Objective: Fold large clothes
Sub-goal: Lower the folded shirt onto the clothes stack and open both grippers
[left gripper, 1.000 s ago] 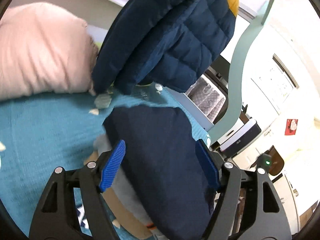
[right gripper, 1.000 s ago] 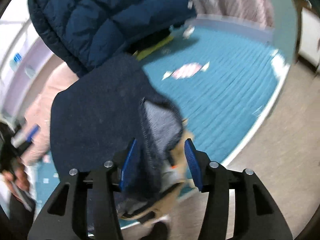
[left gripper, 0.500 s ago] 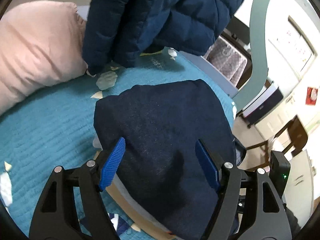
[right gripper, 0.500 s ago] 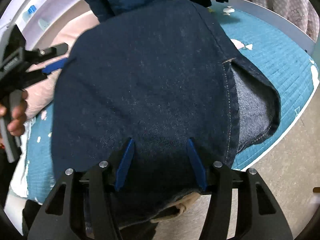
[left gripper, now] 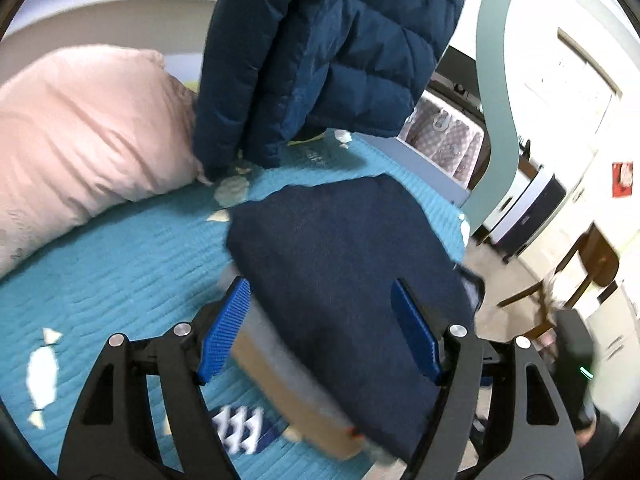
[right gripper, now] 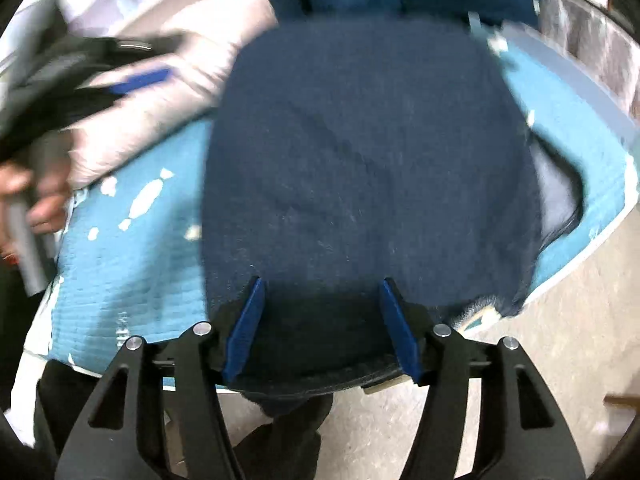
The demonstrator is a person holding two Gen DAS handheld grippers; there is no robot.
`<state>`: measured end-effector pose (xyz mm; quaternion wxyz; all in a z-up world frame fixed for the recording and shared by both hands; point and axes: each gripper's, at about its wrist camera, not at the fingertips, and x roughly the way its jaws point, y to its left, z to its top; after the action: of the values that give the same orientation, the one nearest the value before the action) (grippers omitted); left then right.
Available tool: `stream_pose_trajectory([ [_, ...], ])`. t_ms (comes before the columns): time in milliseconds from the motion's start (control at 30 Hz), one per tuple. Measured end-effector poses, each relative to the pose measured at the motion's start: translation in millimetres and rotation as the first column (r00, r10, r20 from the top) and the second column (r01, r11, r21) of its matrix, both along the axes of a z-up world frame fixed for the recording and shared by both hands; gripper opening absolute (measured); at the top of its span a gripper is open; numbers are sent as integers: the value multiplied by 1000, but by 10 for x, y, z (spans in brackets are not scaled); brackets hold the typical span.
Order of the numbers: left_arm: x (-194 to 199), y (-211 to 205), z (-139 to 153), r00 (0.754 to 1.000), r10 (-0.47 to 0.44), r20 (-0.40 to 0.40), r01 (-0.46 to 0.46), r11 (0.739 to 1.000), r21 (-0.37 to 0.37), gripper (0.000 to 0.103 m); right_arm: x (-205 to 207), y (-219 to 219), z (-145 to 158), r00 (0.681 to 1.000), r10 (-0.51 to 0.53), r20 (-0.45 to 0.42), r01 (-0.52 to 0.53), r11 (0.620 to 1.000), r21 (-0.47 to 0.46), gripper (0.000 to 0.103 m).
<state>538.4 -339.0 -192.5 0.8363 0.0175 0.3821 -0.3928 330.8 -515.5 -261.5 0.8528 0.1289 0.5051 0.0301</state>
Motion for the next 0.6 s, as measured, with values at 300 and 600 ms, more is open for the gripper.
stream_pose_trajectory([
  [300, -602, 760, -237, 994, 107, 2, -107, 986, 129, 82, -160, 318, 305, 996, -80, 42, 84, 993, -81, 67],
  [600, -1231, 1399, -182, 974, 226, 31, -228, 962, 149, 92, -618, 1384, 851, 976, -104, 190, 160, 937, -311, 85],
])
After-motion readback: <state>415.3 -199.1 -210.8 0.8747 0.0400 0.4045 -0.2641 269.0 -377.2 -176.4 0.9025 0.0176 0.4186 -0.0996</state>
